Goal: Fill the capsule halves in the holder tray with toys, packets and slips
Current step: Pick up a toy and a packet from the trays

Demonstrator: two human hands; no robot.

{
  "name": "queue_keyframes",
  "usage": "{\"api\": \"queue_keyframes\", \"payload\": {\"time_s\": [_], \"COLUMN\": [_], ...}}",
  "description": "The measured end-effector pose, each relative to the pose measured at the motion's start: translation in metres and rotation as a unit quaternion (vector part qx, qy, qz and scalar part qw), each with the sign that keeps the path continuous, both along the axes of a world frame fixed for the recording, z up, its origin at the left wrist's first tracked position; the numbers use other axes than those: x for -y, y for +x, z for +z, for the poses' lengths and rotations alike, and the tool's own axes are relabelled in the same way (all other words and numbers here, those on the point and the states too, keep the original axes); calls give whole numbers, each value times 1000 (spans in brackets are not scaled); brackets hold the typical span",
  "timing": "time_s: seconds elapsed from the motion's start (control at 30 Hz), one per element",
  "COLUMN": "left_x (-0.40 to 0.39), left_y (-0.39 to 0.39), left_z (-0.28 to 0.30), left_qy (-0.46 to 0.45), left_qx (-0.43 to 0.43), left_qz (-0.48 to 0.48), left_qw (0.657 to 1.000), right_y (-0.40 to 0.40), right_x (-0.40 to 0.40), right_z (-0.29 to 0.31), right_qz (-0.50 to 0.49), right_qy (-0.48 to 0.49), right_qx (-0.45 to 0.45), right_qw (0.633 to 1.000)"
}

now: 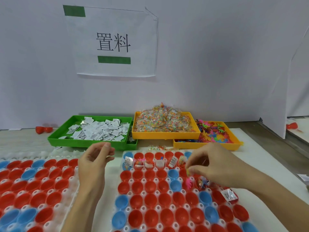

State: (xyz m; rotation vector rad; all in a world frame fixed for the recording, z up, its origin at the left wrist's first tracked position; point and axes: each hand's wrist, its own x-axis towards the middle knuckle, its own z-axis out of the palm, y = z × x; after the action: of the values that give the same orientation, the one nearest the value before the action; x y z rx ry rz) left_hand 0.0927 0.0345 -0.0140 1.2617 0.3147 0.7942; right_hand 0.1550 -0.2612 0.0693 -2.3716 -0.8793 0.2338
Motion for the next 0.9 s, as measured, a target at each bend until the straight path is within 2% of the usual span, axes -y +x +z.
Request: {"api": "queue_keyframes", "payload": {"time_s": [0.23,0.5,0.73,0.9], "left_x": [-3,-7,-7,-5], "left_y": [3,3,4,4], "left_z": [-8,-12,-12,-11], "left_qy": [-10,-9,-7,-1], "left_qx": [-13,-21,-30,-34], "left_qz": [12,17,18,14], "left_qw": [1000,1000,999,999], "right_y": [3,2,1,-2], "right_x": [-2,-5,-5,-6], "right_z": [-19,-24,-22,-18], "right_qz": [22,28,9,30], "right_qy": [-54,-84,-119,-142], "right_qx": [45,17,48,62], "right_qw": [997,996,992,988]}}
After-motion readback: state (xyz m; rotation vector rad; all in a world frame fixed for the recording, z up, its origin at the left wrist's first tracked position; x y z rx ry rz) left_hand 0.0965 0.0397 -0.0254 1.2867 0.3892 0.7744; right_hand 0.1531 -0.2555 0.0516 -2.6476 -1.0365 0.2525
